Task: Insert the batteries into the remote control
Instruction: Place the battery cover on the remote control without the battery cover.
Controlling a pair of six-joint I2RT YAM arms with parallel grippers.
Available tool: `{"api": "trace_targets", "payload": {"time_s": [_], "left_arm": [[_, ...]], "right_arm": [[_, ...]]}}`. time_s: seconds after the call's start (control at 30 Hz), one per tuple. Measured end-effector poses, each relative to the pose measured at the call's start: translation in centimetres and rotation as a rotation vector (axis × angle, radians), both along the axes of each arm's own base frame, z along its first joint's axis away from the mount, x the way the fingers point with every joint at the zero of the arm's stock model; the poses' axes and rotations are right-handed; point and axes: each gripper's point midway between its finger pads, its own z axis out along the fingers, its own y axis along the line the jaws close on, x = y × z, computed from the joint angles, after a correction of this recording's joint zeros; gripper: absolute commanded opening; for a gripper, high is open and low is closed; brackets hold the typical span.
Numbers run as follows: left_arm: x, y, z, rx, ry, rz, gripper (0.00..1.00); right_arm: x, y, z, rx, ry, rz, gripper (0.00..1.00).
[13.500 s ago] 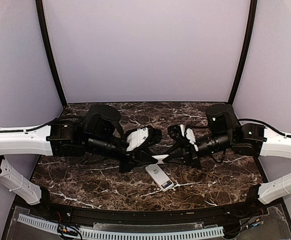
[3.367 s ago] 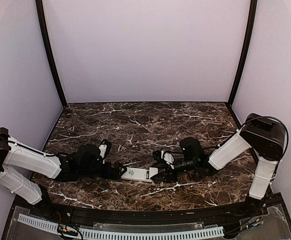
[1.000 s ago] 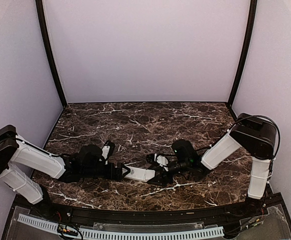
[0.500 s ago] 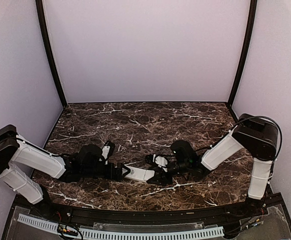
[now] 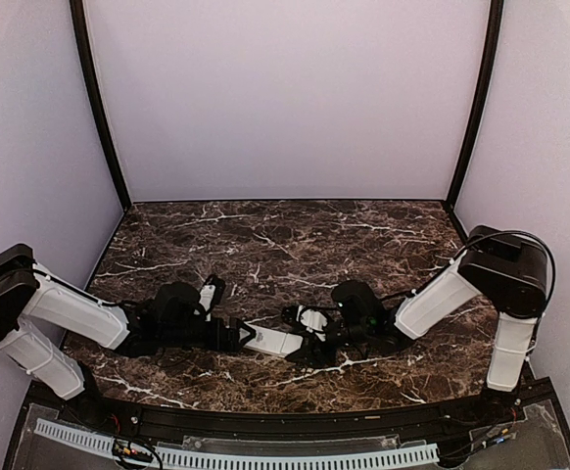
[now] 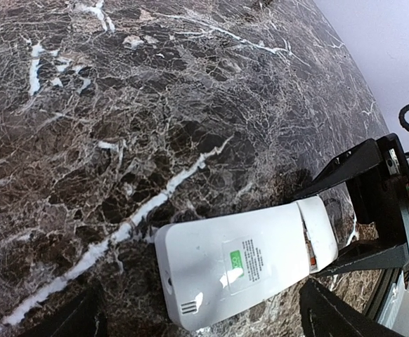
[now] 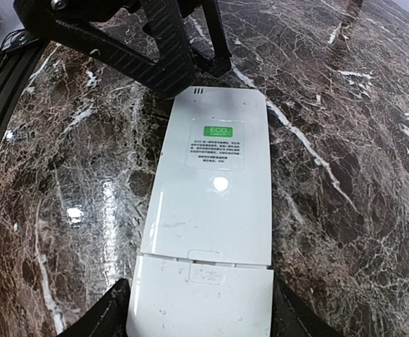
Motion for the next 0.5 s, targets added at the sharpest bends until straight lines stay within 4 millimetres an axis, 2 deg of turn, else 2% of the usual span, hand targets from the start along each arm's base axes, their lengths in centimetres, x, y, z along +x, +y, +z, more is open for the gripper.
{"api": "trace_targets", "payload": {"time_s": [0.33,0.4,0.43,0.5], "left_arm": [[0.0,0.0,-0.1,-0.002,0.005,-0.004,0.94],[-0.1,0.0,-0.1,-0.002,0.008,-0.006,0.94],[-0.1,0.0,-0.1,-0.003,0.008,-0.006,0.94],[0.0,0.0,-0.1,-0.005,0.008,-0.006,0.94]], "right_arm": [[-0.3,-0.2,0.2,-0.010,0.011,-0.006,0.76],[-0.4,-0.2,0.6,-0.006,0.009,-0.004,0.85],[-0.4,-0.3,1.0,-0.002,0.006,-0.002,0.95],[-0.5,-0.3,1.9,0.010,0.002,0.001,0.99]]}}
